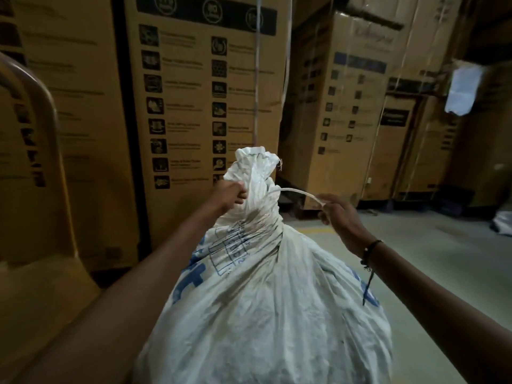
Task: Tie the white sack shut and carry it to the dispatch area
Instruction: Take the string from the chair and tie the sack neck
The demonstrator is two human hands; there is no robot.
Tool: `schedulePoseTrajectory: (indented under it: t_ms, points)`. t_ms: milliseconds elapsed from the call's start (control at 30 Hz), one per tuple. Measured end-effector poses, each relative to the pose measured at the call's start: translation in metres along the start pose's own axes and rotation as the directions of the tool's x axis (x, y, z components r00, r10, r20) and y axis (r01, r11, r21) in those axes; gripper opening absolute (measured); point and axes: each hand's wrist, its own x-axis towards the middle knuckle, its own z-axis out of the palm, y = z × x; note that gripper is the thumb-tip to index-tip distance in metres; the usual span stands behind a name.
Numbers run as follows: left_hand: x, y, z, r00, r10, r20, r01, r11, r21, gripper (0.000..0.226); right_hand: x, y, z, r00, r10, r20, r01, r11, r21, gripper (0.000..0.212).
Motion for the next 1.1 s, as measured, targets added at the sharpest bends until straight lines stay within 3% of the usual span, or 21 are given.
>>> schedulePoseTrajectory:
  t_ms: [133, 200, 267, 467, 567, 633, 733, 867, 933, 1100]
  points:
    - [0.019, -0.025, 0.014, 0.976, 0.002, -0.216, 0.01, 0.998, 0.055, 0.031, 0.016, 0.03, -0.023, 0.984, 0.097, -0.149, -0.087, 0.993, 0.073, 0.032]
    - [0.019, -0.031, 0.014, 0.972, -0.017, -0.236, 0.027, 0.999, 0.04, 0.034, 0.021, 0.04, -0.029, 0.963, 0.152, -0.223, -0.128, 0.985, 0.12, 0.03]
    - [0.018, -0.04, 0.013, 0.984, -0.097, -0.152, 0.105, 0.993, 0.048, 0.03, 0.024, 0.049, -0.029, 0.939, 0.181, -0.291, -0.148, 0.98, 0.133, 0.029]
    - [0.002, -0.044, 0.026, 0.959, -0.222, 0.177, 0.217, 0.975, 0.048, 0.079, 0.018, 0.062, -0.008, 0.909, 0.14, -0.394, -0.15, 0.989, 0.005, 0.031]
    - [-0.001, -0.032, 0.044, 0.932, -0.197, 0.304, 0.192, 0.98, 0.049, 0.089, 0.014, 0.06, 0.004, 0.911, 0.127, -0.392, -0.151, 0.988, -0.031, 0.028]
    - [0.005, -0.039, 0.054, 0.956, -0.215, 0.202, 0.211, 0.977, 0.041, 0.106, 0.01, 0.058, 0.01, 0.915, 0.124, -0.384, -0.154, 0.987, -0.049, 0.027]
    - [0.011, -0.055, 0.062, 0.987, -0.155, 0.044, 0.158, 0.984, -0.078, 0.115, 0.006, 0.058, 0.021, 0.937, 0.077, -0.341, -0.122, 0.986, -0.113, 0.023]
    - [0.002, -0.056, 0.067, 0.999, -0.05, -0.012, 0.047, 0.981, -0.186, 0.106, 0.002, 0.054, 0.038, 0.964, 0.078, -0.255, -0.101, 0.992, -0.077, 0.025]
    - [0.006, -0.062, 0.068, 0.999, 0.012, -0.052, -0.021, 0.983, -0.182, 0.115, 0.001, 0.051, 0.045, 0.977, 0.096, -0.189, -0.103, 0.994, -0.027, 0.028]
    - [0.004, -0.067, 0.072, 0.983, 0.172, -0.065, -0.179, 0.975, -0.134, 0.093, 0.01, 0.049, 0.06, 0.969, 0.248, -0.01, -0.245, 0.963, 0.111, 0.032]
